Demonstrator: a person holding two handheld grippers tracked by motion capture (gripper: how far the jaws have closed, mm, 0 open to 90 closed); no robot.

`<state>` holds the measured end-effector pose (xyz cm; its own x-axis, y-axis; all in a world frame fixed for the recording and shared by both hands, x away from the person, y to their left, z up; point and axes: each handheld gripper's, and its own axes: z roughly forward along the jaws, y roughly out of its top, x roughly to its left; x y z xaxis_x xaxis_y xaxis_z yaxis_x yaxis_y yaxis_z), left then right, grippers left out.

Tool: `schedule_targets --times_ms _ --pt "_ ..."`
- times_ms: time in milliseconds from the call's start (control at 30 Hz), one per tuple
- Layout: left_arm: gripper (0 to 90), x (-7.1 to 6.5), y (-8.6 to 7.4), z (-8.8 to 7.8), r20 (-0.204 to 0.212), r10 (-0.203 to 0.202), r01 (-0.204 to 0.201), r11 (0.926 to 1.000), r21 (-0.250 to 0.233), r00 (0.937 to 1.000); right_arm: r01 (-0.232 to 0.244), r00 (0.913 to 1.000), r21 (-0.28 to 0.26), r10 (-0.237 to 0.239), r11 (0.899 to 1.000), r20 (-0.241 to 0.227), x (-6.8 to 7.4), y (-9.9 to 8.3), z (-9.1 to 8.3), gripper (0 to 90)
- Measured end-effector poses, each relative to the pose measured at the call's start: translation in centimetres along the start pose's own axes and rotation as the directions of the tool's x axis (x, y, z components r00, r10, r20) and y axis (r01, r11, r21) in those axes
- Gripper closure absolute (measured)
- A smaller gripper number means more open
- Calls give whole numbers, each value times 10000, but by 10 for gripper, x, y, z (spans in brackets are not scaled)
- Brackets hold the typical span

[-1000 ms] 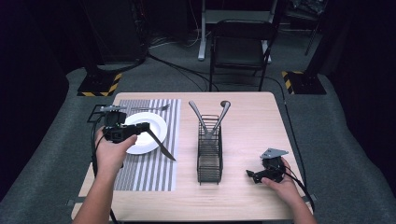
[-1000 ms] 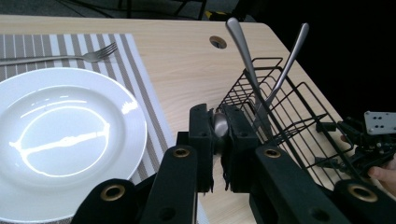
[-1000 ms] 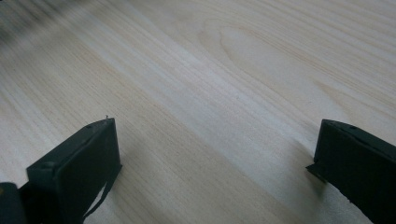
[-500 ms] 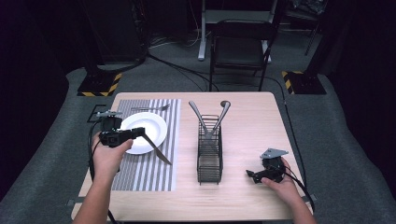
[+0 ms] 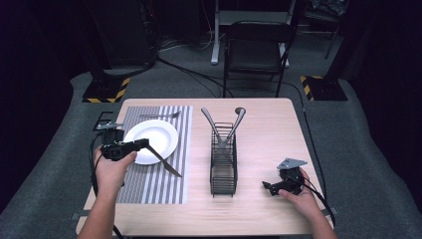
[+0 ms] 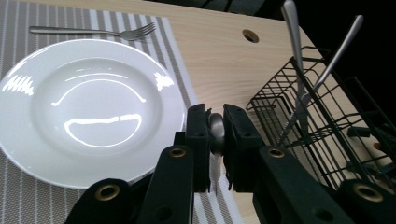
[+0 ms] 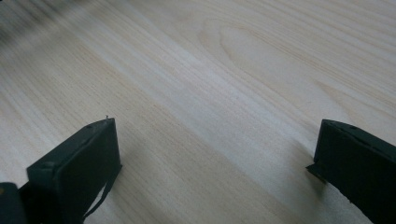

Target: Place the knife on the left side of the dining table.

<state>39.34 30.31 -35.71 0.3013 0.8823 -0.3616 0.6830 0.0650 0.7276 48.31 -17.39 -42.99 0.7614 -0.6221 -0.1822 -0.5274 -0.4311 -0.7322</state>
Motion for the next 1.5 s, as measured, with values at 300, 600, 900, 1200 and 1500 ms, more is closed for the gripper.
schedule_targets --times_ms 300,600,900,1200,1500 --pt "773 28 -14 -4 -342 -750 741 9968 -285 9966 -2 10000 -2 2 10000 -2 0 0 0 0" --pt "748 49 -26 -4 -447 -1293 1271 9907 -495 9906 -6 10000 0 6 10000 -6 0 0 0 0" --pt "728 69 -42 -1 -507 -2062 2010 9752 -923 9772 -14 10000 3 14 10000 -16 0 0 0 0" --pt "708 88 -60 1 -496 -2657 2587 9590 -1159 9628 -26 10000 8 26 10000 -27 0 0 0 0" --pt "694 102 -74 5 -618 -3216 3120 9414 -1282 9448 -25 10000 0 25 10000 -29 0 0 0 0"
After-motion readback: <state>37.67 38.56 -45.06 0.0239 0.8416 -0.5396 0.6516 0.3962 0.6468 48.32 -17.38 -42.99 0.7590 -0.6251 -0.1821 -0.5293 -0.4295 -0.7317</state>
